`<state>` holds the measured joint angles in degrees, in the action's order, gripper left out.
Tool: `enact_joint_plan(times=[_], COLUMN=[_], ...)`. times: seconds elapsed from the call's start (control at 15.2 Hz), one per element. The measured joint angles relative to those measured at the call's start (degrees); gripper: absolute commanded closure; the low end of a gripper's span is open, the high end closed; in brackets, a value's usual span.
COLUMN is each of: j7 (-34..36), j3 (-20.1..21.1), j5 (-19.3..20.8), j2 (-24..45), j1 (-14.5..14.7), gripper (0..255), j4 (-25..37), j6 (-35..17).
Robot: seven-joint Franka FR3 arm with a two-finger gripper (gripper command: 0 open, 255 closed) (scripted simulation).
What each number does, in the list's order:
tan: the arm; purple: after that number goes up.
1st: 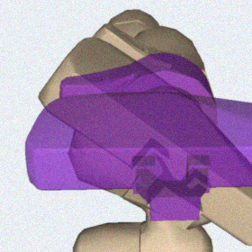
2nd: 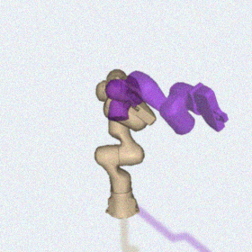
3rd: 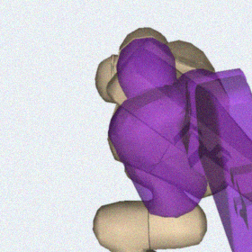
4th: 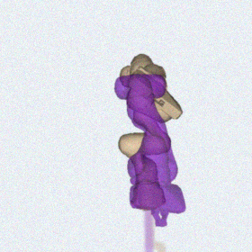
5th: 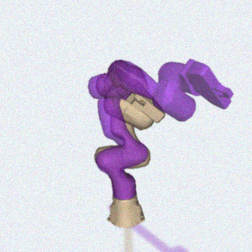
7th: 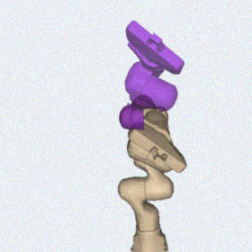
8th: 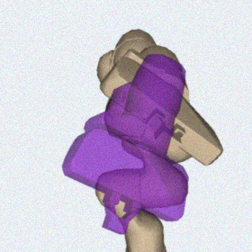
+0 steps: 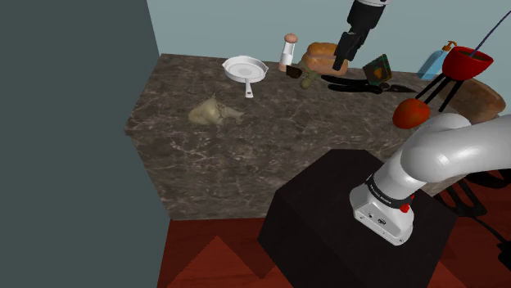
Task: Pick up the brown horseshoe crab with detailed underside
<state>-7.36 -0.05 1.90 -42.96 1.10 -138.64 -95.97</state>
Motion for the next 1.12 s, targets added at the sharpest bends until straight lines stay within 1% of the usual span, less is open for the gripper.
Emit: enact_joint_plan(times=[0.07,0.2,0.4,0.59,0.73,0.99,1.12], j7=[0.00,0.95,2.84,4.87,6.25,8.16,9.08], j3=[0.00,-0.20,-0.92,-1.67,-2.17,-3.73,-4.51], j5=[0.00,-0.19,-0.54,-1.10,-1.59,-2.68,-3.41], j2=[0.00,3.11,9.74,17.45,21.38,31.16,35.31], j1=[0.00,-0.53,-1.73,-2.83,-3.48,-4.91,-5.59], gripper=[0,0,0,0,0,0,0], j4=[0.00,1.23,3.57,7.59,9.26,15.01,17.93], j6=[0.00,-1.47,-4.78,-7.49,-9.04,-11.74,-12.28])
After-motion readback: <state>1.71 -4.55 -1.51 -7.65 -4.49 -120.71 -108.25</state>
